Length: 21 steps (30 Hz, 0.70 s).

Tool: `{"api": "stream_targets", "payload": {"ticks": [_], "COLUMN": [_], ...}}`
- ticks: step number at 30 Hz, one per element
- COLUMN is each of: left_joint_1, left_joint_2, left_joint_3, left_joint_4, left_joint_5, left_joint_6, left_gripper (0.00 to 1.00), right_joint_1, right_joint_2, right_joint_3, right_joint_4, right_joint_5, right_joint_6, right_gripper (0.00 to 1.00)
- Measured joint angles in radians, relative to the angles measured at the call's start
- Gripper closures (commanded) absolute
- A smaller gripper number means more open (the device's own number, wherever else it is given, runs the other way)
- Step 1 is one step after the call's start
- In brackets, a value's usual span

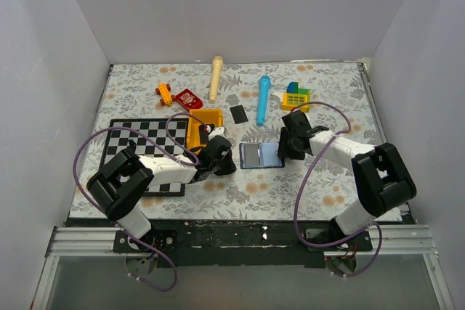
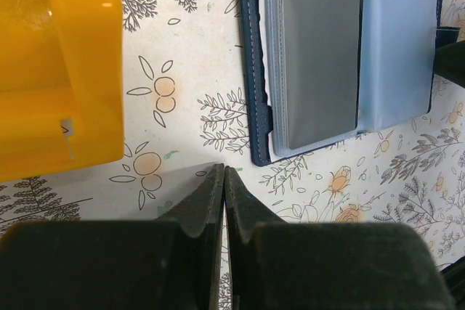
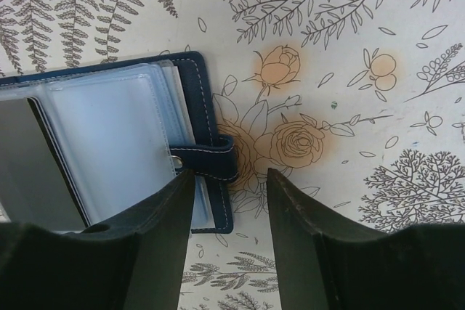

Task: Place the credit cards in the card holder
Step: Close the card holder at the center of the board.

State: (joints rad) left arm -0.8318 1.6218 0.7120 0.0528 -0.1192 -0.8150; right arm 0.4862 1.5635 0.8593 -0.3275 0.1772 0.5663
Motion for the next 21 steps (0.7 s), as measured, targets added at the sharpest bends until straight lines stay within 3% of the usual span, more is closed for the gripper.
{"api": "stream_targets", "payload": {"ticks": [8,21], "left_joint_1": [0.000,-0.002], "left_joint_2": [0.001,0.002], "left_joint_3": [0.004,0.009], "left_joint_4": [-0.006,-0.016], "left_joint_5": [0.000,-0.003], "left_joint_6": [0.000,0.001], "left_gripper": [1.00,1.00], "right_joint_1": [-0.004,-0.061], "right_joint_2": [-0.021,0.027], "right_joint_3": [-0.052,-0.085], "right_joint_4": [0.081,0.297], "right_joint_5": [0.002,-0.133], "right_joint_6": [0.006,0.006], "right_gripper": [0.51,0.94]}}
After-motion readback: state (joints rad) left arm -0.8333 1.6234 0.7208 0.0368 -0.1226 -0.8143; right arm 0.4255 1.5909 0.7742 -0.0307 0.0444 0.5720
